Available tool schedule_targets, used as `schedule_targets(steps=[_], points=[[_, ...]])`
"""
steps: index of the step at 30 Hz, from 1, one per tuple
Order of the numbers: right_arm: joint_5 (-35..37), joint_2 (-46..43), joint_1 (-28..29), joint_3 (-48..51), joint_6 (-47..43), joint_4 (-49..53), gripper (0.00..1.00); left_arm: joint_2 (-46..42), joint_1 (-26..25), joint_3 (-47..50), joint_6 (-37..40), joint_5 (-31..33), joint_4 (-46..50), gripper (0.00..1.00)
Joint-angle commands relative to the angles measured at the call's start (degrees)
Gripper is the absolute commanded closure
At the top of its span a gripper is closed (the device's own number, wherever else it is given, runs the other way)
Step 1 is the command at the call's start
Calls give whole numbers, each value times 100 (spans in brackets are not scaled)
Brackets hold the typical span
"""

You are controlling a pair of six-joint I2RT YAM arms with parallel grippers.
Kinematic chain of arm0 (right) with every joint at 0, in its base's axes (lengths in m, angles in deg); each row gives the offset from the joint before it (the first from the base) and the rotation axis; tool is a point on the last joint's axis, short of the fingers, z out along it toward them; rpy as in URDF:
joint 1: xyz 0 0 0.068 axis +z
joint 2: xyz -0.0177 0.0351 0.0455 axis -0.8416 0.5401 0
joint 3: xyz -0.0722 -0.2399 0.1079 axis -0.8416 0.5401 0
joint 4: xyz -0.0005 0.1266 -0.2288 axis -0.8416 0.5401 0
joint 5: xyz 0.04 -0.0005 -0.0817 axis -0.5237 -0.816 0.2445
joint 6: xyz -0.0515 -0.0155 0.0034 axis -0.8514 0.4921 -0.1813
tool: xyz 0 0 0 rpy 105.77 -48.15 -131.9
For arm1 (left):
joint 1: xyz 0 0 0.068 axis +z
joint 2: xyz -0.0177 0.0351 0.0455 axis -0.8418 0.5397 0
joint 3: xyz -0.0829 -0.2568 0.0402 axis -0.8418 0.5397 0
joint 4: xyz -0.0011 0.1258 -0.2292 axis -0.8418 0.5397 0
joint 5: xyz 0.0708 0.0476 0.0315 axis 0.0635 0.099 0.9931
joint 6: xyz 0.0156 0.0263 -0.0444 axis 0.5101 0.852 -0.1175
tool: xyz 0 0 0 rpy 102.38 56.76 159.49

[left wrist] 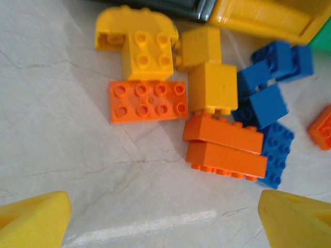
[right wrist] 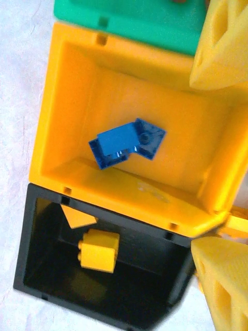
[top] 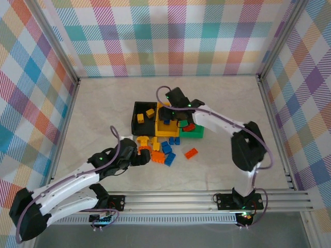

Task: Sort the legos into containers by color

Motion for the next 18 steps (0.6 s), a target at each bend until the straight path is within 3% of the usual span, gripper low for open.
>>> schedule_targets(steps=[1, 8, 18], points=[[-194, -644, 25, 619, 178, -393, 25, 525, -213, -262, 289, -118, -365, 9], [-127, -1537, 27, 1707, 333, -578, 24, 1741, -703, -775, 631, 319, -547, 10], [-18, -1925, 26, 2076, 362, -620, 24, 2923, -863, -909, 483, 793, -589, 12]])
